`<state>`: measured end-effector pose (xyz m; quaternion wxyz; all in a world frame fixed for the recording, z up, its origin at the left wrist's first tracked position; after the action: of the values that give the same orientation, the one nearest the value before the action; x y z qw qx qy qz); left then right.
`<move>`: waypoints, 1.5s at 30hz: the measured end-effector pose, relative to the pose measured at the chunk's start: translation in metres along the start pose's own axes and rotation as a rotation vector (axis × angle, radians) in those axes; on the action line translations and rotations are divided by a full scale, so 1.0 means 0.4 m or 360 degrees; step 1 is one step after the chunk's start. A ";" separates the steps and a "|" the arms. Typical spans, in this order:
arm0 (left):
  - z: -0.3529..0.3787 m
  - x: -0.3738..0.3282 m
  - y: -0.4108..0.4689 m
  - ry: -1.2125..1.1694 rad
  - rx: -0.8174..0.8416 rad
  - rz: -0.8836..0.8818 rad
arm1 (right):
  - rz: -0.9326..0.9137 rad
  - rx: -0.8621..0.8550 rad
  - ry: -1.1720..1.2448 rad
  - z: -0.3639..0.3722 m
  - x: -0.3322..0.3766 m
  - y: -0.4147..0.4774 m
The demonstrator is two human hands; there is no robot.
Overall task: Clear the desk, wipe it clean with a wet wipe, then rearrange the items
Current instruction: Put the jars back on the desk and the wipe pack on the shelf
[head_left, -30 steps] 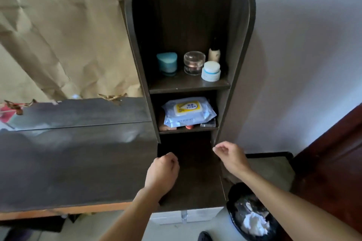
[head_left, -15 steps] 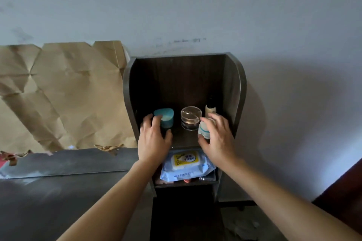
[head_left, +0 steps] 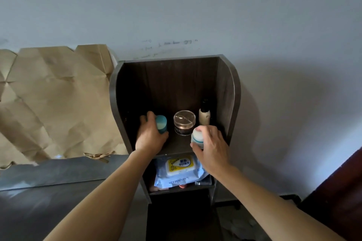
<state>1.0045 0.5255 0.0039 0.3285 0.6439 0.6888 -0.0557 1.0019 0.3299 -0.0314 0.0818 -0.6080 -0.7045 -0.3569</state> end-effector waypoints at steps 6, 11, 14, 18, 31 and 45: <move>-0.026 -0.013 -0.108 -0.0110 -0.0083 0.0147 | 0.0040 -0.0020 0.0248 -0.007 0.000 -0.031; -0.079 0.040 -0.274 -0.0256 -0.0043 0.0409 | -0.0030 -0.0081 0.0404 -0.007 0.054 -0.112; -0.136 0.143 -0.385 -0.0243 -0.0064 0.0367 | -0.0078 -0.0050 0.0505 0.021 0.120 -0.177; -0.260 0.322 -0.547 -0.0138 -0.0138 0.0195 | -0.0130 0.0067 0.0534 0.107 0.246 -0.299; -0.664 0.797 -0.974 0.0191 -0.0257 -0.0356 | -0.0294 0.0667 0.0437 0.473 0.707 -0.670; -0.842 1.314 -0.909 0.0316 -0.0174 -0.0681 | -0.0187 0.1101 0.0264 0.976 1.071 -0.660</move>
<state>0.5641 1.0809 -0.1354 0.2743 0.4669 0.8404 -0.0232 0.7791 0.9053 -0.1883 0.3190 -0.4717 -0.8083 -0.1495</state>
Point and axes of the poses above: each hand's wrist, its own y-axis towards the middle knuckle, its own z-axis out of the palm, x = y × z, the point moved 4 cm from there along y, towards the middle knuckle, and after that the axes turned 12 degrees about z, right-handed, at the moved point
